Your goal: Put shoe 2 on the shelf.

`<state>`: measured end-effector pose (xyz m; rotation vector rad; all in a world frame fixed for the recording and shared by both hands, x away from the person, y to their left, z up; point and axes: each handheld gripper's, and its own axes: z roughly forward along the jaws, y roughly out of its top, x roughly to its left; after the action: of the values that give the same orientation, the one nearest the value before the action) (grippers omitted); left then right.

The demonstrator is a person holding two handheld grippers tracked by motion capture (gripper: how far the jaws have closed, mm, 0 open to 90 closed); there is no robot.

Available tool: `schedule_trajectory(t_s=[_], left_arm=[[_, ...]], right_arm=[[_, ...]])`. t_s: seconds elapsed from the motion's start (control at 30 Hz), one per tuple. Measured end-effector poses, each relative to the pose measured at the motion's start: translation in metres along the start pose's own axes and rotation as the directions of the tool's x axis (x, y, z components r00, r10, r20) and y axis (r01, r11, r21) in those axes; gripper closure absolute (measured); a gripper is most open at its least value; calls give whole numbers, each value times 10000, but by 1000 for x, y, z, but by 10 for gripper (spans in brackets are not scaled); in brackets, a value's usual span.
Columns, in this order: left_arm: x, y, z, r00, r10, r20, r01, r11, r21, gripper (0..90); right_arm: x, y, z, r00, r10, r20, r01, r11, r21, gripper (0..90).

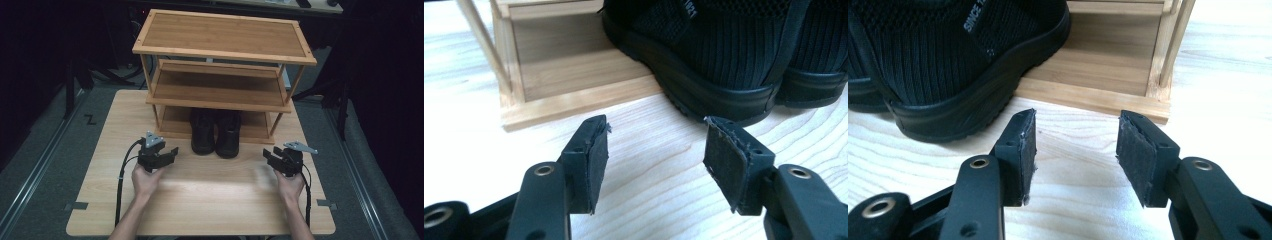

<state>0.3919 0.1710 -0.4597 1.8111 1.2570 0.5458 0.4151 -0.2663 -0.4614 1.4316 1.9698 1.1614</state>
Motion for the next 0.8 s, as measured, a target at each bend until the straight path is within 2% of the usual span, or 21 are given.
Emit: schedule_trajectory(t_s=[0.2, 0.3, 0.43, 0.67, 0.8], left_arm=[[4, -10, -4, 9997, -253, -70, 252, 9997, -31, 424], [5, -13, -6, 9997, -140, -181, 140, 9999, 27, 415], [8, -21, -9, 9994, -265, -219, 266, 9996, 34, 414], [13, -33, -13, 9988, -389, -301, 395, 9990, 220, 407], [17, -42, -14, 9975, -592, -381, 608, 9973, 422, 403]], right_arm=[[-2, -7, -6, 10000, -12, 1, 12, 10000, -44, 502], [-5, -12, -8, 10000, 45, 37, -45, 10000, 19, 500], [-7, -18, -11, 9999, 68, 144, -69, 9999, 83, 499], [-12, -30, -15, 9996, 105, 278, -111, 9997, 228, 496], [-16, -37, -17, 9990, 92, 432, -109, 9992, 389, 493]])
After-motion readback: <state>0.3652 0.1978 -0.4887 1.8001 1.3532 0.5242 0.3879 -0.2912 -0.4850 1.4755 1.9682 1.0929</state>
